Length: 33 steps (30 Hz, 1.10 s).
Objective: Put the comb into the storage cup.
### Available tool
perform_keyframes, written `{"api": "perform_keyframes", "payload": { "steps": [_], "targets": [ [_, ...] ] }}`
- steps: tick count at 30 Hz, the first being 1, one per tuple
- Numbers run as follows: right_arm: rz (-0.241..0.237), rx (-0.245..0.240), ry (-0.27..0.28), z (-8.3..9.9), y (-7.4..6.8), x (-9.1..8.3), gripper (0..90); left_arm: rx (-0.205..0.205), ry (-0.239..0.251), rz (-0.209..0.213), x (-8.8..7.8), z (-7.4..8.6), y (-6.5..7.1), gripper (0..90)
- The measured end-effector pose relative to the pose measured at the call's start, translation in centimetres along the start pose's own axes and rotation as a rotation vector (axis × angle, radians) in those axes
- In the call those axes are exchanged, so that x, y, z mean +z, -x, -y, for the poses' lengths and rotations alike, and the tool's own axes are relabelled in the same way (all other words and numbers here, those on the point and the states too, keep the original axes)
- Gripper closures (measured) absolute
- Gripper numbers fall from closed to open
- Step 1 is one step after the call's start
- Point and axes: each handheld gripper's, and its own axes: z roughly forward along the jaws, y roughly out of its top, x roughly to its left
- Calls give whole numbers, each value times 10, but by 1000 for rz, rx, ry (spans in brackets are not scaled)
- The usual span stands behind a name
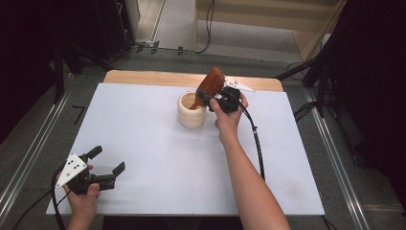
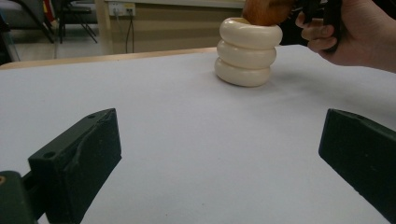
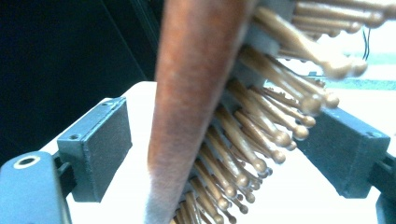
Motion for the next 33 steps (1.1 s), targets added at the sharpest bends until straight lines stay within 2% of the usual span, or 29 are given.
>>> {"api": "perform_keyframes", "payload": {
  "steps": [2, 5, 12, 29, 33],
  "targets": [
    [-2, -22, -4, -1, -2, -2, 0, 1, -1, 0, 0, 0, 0, 0],
    [-8, -38, -7, -2, -4, -4, 0, 1, -1, -1, 0, 0, 0, 0],
    [22, -75, -10, -2, -5, -10, 0, 2, -2, 0, 0, 0, 0, 0],
    [4, -78, 16, -10, -8, -31, 0, 2, 0, 0, 0, 0, 0, 0],
    [3, -98, 15, -12, -10, -37, 0, 2, 1, 0, 0, 0, 0, 0]
  ]
}}
